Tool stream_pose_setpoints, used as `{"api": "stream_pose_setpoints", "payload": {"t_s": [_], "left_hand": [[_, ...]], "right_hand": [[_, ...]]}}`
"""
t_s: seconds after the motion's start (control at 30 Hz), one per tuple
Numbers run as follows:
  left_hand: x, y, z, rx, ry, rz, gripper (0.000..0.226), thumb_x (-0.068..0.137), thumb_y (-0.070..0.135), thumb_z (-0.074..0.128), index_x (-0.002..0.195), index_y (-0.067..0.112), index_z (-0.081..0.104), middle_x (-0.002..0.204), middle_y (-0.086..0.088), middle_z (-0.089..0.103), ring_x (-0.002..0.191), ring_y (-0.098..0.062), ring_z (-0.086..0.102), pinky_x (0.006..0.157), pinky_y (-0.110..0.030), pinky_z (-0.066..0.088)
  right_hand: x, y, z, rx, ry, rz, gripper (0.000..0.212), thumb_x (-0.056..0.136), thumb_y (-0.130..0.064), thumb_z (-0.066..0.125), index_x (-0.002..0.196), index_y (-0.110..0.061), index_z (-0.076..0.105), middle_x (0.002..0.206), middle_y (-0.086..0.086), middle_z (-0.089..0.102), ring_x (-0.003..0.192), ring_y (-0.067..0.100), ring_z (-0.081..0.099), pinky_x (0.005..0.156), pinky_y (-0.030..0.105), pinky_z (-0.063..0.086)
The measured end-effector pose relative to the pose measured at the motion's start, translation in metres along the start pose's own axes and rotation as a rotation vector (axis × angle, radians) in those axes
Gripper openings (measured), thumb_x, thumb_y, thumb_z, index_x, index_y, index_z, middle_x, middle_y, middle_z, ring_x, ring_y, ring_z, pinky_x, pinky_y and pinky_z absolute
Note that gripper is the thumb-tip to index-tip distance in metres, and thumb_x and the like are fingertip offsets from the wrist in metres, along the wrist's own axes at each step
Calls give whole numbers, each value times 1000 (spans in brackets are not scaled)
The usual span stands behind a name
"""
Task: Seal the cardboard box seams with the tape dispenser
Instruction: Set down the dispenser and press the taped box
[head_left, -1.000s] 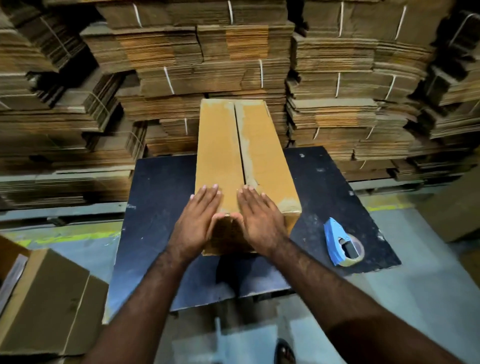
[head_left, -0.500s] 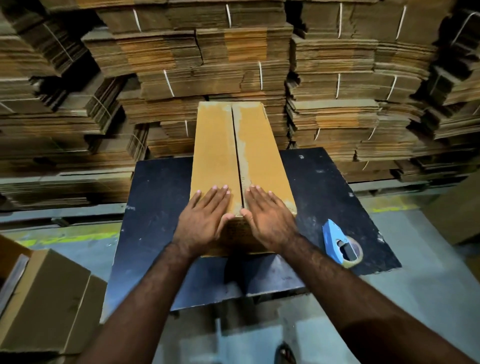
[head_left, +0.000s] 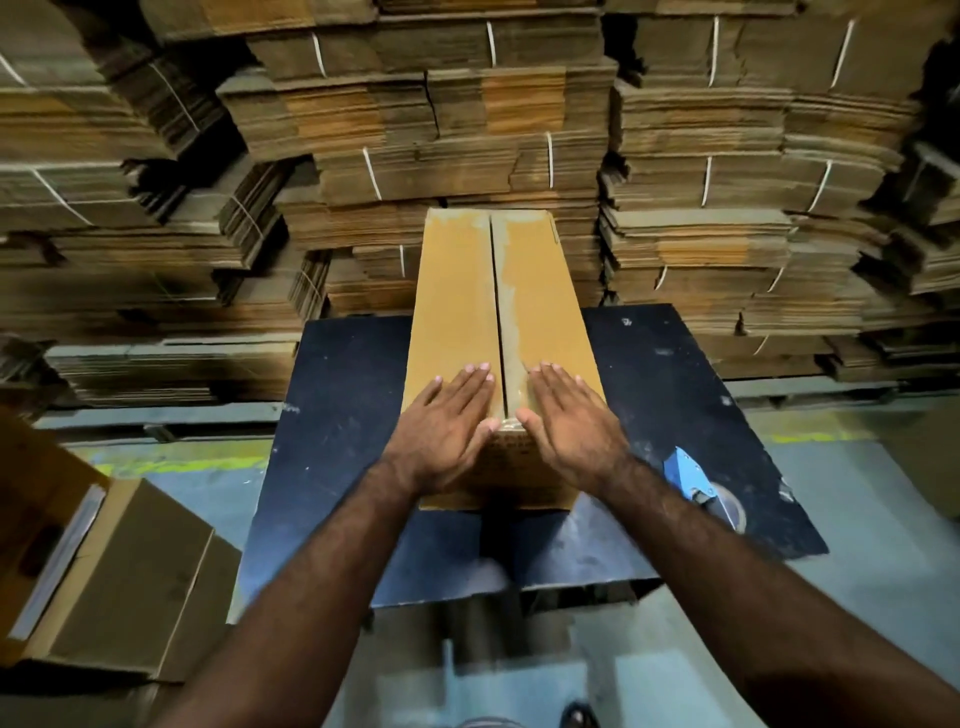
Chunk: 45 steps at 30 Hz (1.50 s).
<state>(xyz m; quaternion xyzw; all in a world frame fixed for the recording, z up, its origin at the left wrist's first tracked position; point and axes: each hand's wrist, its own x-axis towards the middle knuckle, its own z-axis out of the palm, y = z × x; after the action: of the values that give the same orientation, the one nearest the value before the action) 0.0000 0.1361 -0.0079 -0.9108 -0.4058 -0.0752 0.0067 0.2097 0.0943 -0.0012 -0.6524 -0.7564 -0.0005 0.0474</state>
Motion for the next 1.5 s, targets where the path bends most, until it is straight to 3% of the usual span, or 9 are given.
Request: {"api": "stream_pose_setpoints", "payload": {"t_s": [0.1, 0.27, 0.5, 0.7, 0.83, 1.07, 1.23, 1.37, 1.5], "left_hand": [[3, -2, 8, 76, -11, 25, 61, 102, 47, 25, 148, 14, 46, 157, -3, 40, 145, -22, 38, 110, -53, 41], [0, -6, 7, 154, -70, 132, 64, 101, 49, 16, 157, 19, 26, 165, 2, 19, 151, -21, 21, 116, -55, 29], [15, 22, -2, -100, -43, -31, 69, 99, 55, 1, 159, 27, 21, 165, 9, 17, 153, -10, 12, 122, -46, 18], [14, 15, 9, 138, -76, 135, 61, 103, 49, 13, 159, 26, 16, 166, 3, 17, 151, -22, 23, 116, -55, 27], [14, 15, 5, 78, -115, 145, 62, 102, 54, 5, 159, 31, 3, 167, 9, 0, 154, -15, 2, 122, -53, 15], [31, 50, 13, 79, -22, 46, 62, 104, 52, 12, 159, 25, 18, 166, 4, 15, 152, -18, 20, 116, -53, 31], [28, 43, 14, 65, -60, 106, 64, 104, 53, 22, 160, 25, 10, 167, 7, 6, 154, -16, 8, 121, -50, 22], [40, 73, 7, -135, 9, -18, 67, 102, 56, 15, 159, 21, 20, 165, 4, 17, 153, -12, 12, 120, -47, 24], [71, 128, 7, -153, -7, -125, 71, 100, 54, 11, 159, 15, 15, 167, -2, 14, 154, -15, 12, 122, -46, 17]], "right_hand": [[-2, 3, 8, -53, 6, -9, 77, 100, -55, 7, 150, -2, 35, 156, 17, 33, 145, 27, 31, 118, 42, 19], [-6, 10, 7, -132, -38, -136, 73, 99, -54, 23, 143, -1, 46, 148, 19, 45, 136, 30, 45, 110, 48, 38], [-11, 31, 0, -10, -6, -96, 81, 95, -60, -3, 157, -10, 15, 163, 7, 13, 151, 17, 8, 122, 35, 3], [-10, 42, 11, -45, -4, -162, 76, 101, -57, 11, 152, -4, 31, 157, 16, 30, 145, 28, 29, 118, 44, 18], [-18, 55, 3, -1, -23, -256, 77, 100, -59, 13, 156, -7, 17, 162, 12, 15, 150, 23, 13, 122, 41, 13], [-24, 72, 10, 127, -9, -131, 76, 100, -58, 12, 157, -7, 11, 164, 10, 8, 151, 18, 2, 119, 42, 26], [-29, 85, 6, 125, -15, -250, 76, 101, -59, 19, 157, -10, 5, 165, 7, 4, 151, 17, -1, 118, 40, 25], [-50, 100, -2, 435, 131, -44, 68, 100, -51, 30, 157, -17, 16, 163, -5, 14, 150, 6, 5, 116, 33, 12], [-55, 112, 2, 789, 154, 202, 62, 96, -42, 36, 152, -16, 34, 157, 2, 35, 144, 14, 29, 114, 23, 17]]}}
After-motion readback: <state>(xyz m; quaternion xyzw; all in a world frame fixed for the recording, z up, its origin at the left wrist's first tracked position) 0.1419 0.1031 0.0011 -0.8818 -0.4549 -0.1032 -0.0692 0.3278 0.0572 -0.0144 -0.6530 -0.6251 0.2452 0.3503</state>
